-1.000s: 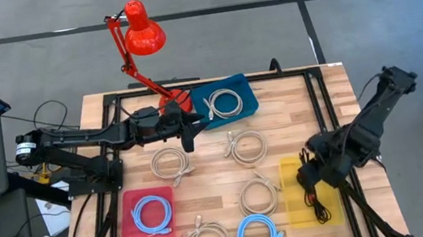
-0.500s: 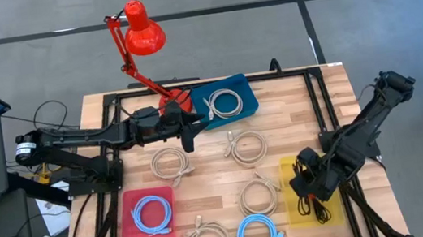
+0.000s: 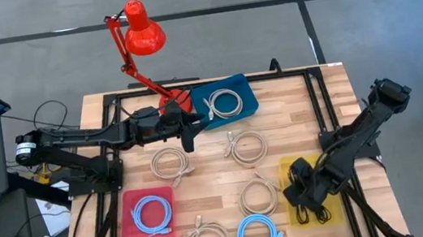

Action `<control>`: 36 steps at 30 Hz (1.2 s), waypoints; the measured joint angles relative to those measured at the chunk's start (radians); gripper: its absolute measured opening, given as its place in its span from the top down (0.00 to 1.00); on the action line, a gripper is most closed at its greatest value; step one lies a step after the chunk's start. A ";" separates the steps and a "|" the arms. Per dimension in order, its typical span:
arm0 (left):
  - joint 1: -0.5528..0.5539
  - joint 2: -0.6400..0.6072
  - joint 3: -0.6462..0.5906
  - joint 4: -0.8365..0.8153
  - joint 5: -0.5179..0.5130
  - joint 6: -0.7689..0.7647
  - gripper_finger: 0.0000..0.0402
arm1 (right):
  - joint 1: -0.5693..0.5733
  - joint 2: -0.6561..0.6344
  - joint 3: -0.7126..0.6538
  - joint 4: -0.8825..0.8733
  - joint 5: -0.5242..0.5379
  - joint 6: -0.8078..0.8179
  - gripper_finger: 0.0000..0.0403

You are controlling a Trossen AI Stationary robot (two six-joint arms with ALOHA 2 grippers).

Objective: Sort HDMI cables
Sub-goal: Put the black HDMI cable into the yellow bin, then put the brown HDMI cable into the blue bin

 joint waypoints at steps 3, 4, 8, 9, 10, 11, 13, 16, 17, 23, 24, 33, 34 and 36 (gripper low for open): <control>0.000 0.000 0.000 0.000 0.000 0.000 0.56 | 0.000 0.036 0.000 0.000 0.000 0.000 1.00; 0.000 0.000 0.000 0.000 0.000 0.000 0.56 | 0.000 0.049 0.000 0.000 0.000 -0.002 1.00; 0.000 0.000 0.000 0.000 0.000 0.000 0.56 | 0.000 0.095 0.000 0.000 0.005 -0.008 1.00; 0.000 0.000 0.000 0.000 0.000 0.000 0.56 | 0.000 0.107 0.000 0.000 0.007 -0.010 1.00; 0.000 0.000 0.000 0.000 0.000 0.000 0.56 | 0.000 0.121 0.000 0.000 0.008 -0.012 0.99; 0.000 0.000 0.000 0.000 0.000 0.000 0.56 | -0.001 0.135 0.000 0.000 0.008 -0.011 0.99; 0.000 0.000 0.000 0.000 0.000 0.000 0.56 | -0.001 0.159 0.001 0.003 0.009 -0.011 0.98; 0.000 0.000 0.000 0.000 0.000 0.000 0.56 | -0.001 0.174 0.002 0.017 0.010 -0.014 0.99; 0.000 0.000 0.000 0.000 0.000 0.000 0.56 | -0.001 0.172 0.002 0.023 0.010 -0.018 0.99; 0.000 0.000 0.000 0.000 0.000 0.000 0.56 | -0.019 0.112 0.000 0.032 0.007 -0.022 0.93; 0.000 0.000 0.000 0.000 0.000 0.000 0.56 | -0.024 0.097 0.000 0.030 0.007 -0.031 0.91; 0.000 0.000 0.000 0.000 0.000 0.000 0.56 | -0.079 -0.070 0.000 0.055 -0.077 -0.284 0.71; 0.000 0.000 0.000 0.000 0.000 0.000 0.56 | -0.087 -0.091 0.000 0.066 -0.096 -0.317 0.69; 0.000 0.000 0.000 0.000 0.000 0.000 0.56 | -0.104 -0.137 0.000 0.084 -0.126 -0.363 0.67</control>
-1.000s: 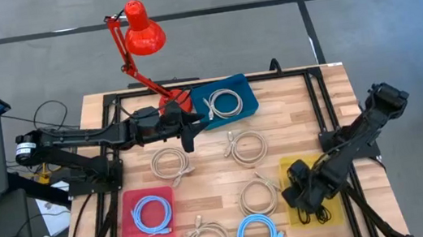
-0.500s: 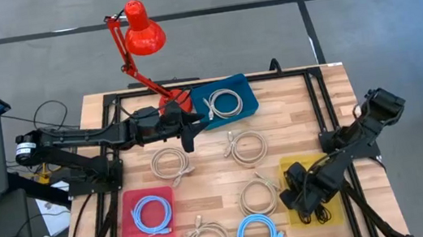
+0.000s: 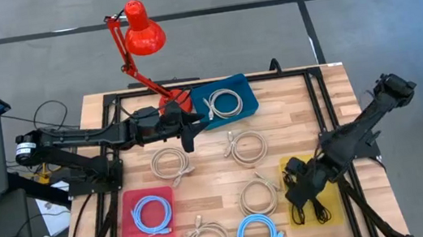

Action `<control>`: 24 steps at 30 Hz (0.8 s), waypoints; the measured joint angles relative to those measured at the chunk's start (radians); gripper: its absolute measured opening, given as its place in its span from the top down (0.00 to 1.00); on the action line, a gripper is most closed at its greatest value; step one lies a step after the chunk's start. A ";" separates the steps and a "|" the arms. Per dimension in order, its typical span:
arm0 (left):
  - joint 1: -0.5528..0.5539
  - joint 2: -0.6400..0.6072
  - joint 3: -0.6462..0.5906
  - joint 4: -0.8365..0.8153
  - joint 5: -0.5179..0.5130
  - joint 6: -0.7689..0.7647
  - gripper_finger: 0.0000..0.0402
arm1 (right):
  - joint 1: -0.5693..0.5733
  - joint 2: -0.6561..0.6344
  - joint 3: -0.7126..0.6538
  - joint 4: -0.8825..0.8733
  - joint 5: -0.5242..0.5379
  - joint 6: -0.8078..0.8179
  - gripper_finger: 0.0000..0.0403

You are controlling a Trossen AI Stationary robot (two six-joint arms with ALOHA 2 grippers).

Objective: Sort HDMI cables
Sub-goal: Put the brown HDMI cable into the blue bin

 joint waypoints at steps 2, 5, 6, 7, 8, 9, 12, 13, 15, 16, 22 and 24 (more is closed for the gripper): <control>0.000 0.000 0.000 0.000 0.000 0.000 0.56 | -0.016 -0.043 0.000 0.024 -0.003 -0.024 0.66; -0.001 0.000 0.000 0.000 0.000 0.000 0.56 | -0.045 -0.105 0.000 0.061 0.000 -0.078 0.66; -0.001 0.000 0.000 0.000 0.000 0.000 0.56 | -0.056 -0.123 0.000 0.072 0.001 -0.099 0.67; -0.001 0.000 0.000 0.000 0.000 0.000 0.56 | -0.068 -0.140 0.000 0.084 0.001 -0.121 0.67; -0.001 0.000 0.000 0.000 0.000 0.000 0.56 | -0.082 -0.155 0.000 0.104 0.001 -0.148 0.68; -0.001 0.000 0.000 0.000 0.000 0.000 0.56 | -0.096 -0.168 0.000 0.124 0.001 -0.178 0.69; -0.001 0.000 0.000 0.000 0.000 0.000 0.56 | -0.142 -0.198 0.000 0.190 0.003 -0.286 0.71; -0.001 0.000 0.000 0.000 0.000 0.000 0.56 | -0.158 -0.203 0.000 0.219 0.004 -0.328 0.71; -0.001 0.000 0.000 0.000 0.000 0.000 0.56 | -0.192 -0.206 0.000 0.273 0.004 -0.420 0.73; -0.001 0.000 0.000 0.000 0.000 0.000 0.56 | -0.209 -0.206 0.000 0.299 0.004 -0.466 0.73; -0.001 0.000 0.000 0.000 0.000 0.000 0.56 | -0.299 -0.194 0.000 0.314 -0.025 -0.708 0.78; -0.001 0.000 0.000 0.000 0.000 0.000 0.56 | -0.326 -0.195 0.001 0.292 -0.027 -0.759 0.79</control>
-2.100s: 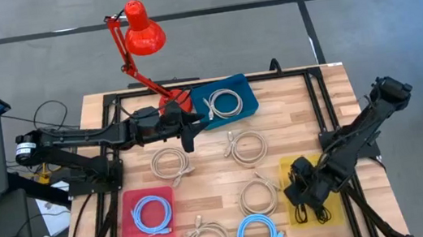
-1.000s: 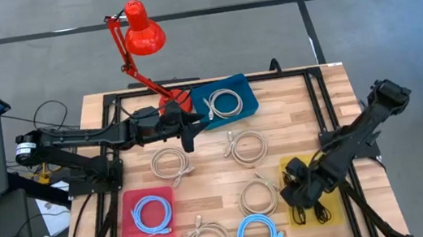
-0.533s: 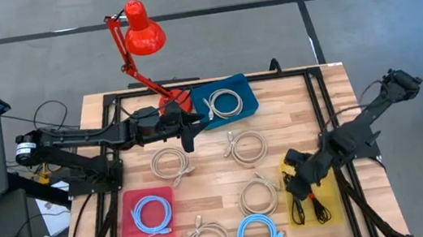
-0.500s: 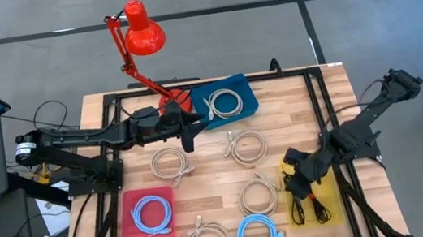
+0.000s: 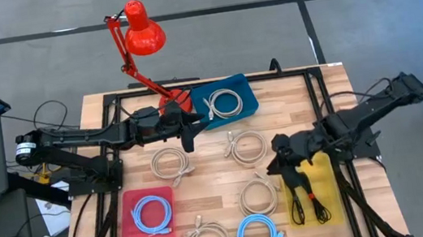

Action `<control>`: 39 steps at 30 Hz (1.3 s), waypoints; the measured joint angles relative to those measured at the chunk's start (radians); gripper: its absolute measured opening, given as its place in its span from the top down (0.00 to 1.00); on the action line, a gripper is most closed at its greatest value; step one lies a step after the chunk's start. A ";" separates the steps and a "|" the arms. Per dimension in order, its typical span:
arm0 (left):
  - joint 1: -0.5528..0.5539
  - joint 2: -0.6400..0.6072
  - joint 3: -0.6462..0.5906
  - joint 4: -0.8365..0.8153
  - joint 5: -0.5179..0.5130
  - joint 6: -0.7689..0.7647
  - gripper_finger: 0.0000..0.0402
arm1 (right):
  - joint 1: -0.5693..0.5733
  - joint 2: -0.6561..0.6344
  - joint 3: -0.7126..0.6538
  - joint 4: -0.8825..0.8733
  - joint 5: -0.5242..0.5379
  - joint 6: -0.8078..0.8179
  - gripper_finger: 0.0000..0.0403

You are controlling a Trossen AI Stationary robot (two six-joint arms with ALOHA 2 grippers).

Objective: Sort HDMI cables
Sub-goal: Put the brown HDMI cable into the blue bin

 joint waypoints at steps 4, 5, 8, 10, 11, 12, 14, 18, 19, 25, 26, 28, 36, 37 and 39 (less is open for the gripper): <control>0.000 0.000 0.000 0.000 0.000 0.000 0.56 | -0.053 0.000 0.000 -0.048 0.001 -0.139 0.81; 0.000 0.000 0.000 0.000 0.000 0.000 0.56 | -0.067 0.000 0.000 -0.052 0.003 -0.180 0.81; 0.000 0.000 0.000 0.000 0.000 0.000 0.56 | -0.108 0.001 0.000 -0.054 0.004 -0.302 0.81; 0.000 0.000 0.000 0.000 0.000 0.000 0.56 | -0.137 0.018 0.000 -0.049 0.008 -0.370 0.80; 0.000 0.000 0.000 0.000 0.000 0.000 0.56 | -0.149 0.024 0.000 -0.053 0.011 -0.395 0.80; 0.000 0.000 0.000 0.000 0.000 0.000 0.56 | -0.161 0.030 -0.002 -0.060 0.016 -0.419 0.79; 0.000 0.000 0.000 -0.001 0.000 0.000 0.56 | -0.186 0.057 0.002 -0.038 0.019 -0.462 0.77; 0.000 0.000 0.000 -0.012 0.000 -0.011 0.56 | -0.215 0.129 -0.001 -0.036 0.005 -0.521 0.71; 0.000 0.000 0.000 -0.014 0.000 -0.018 0.56 | -0.218 0.145 -0.001 -0.039 0.005 -0.525 0.69; 0.000 0.000 0.000 -0.023 0.000 -0.024 0.56 | -0.228 0.243 0.000 -0.050 0.013 -0.565 0.54; 0.000 0.000 0.000 -0.023 0.000 -0.024 0.56 | -0.232 0.258 0.001 -0.053 0.026 -0.567 0.52; 0.000 0.000 0.000 -0.023 0.000 -0.026 0.56 | -0.239 0.284 0.000 -0.079 0.033 -0.567 0.49; 0.000 0.000 0.000 -0.034 0.000 -0.026 0.56 | -0.287 0.403 0.000 -0.129 0.036 -0.576 0.51; 0.000 0.000 0.000 -0.038 0.000 -0.026 0.56 | -0.290 0.416 0.000 -0.130 0.036 -0.576 0.51; 0.000 0.000 0.000 -0.039 0.000 -0.026 0.56 | -0.292 0.438 0.000 -0.131 0.036 -0.577 0.52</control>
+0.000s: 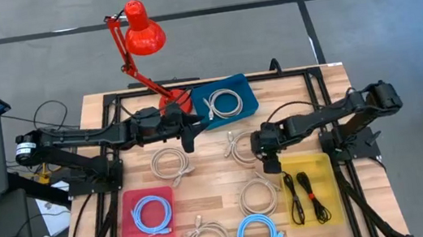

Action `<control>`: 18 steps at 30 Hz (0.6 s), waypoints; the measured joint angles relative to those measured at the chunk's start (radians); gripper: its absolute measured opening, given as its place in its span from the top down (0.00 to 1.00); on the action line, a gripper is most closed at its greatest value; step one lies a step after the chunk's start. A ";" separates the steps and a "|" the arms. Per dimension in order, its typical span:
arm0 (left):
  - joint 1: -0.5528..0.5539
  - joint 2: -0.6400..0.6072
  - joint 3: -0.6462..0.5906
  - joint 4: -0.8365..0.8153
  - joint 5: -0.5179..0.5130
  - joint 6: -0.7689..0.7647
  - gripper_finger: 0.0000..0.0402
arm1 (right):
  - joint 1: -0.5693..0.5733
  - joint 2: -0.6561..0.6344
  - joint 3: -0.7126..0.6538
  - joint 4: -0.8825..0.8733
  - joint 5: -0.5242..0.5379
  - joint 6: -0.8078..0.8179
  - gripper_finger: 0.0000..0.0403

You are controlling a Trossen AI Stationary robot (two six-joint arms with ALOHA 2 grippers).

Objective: Sort HDMI cables
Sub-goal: Put the brown HDMI cable into the blue bin

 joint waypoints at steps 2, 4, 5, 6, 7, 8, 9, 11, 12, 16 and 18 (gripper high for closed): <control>0.000 0.000 0.000 0.000 0.000 0.000 0.56 | 0.000 0.022 0.000 0.002 0.000 -0.017 0.53; 0.000 0.000 0.000 -0.001 0.000 0.000 0.56 | 0.000 0.041 0.000 0.001 0.000 -0.031 0.53; 0.000 0.000 0.000 -0.001 0.000 0.000 0.56 | 0.000 0.050 0.000 0.006 0.000 -0.035 0.53; 0.000 0.000 0.000 -0.001 0.000 0.000 0.56 | -0.001 0.059 0.000 0.005 0.000 -0.042 0.54; 0.000 0.000 0.000 -0.002 0.000 0.000 0.56 | -0.003 0.068 0.000 0.004 0.000 -0.045 0.54; 0.000 0.000 0.000 -0.002 0.000 0.000 0.56 | -0.005 0.077 0.000 0.007 0.000 -0.044 0.54; 0.000 0.000 0.000 -0.002 0.000 0.000 0.56 | -0.006 0.087 0.000 0.009 0.000 -0.044 0.54; 0.000 0.000 0.000 -0.002 0.000 0.000 0.56 | -0.012 0.104 0.000 0.011 0.000 -0.044 0.56; 0.000 0.000 0.000 -0.004 0.000 0.000 0.56 | -0.014 0.110 0.001 0.015 0.000 -0.044 0.57; 0.000 0.000 0.000 -0.005 0.000 0.000 0.56 | -0.025 0.127 0.006 0.016 0.000 -0.044 0.66; 0.000 0.000 0.000 -0.005 0.000 0.000 0.56 | -0.031 0.127 0.013 0.013 -0.003 -0.044 0.74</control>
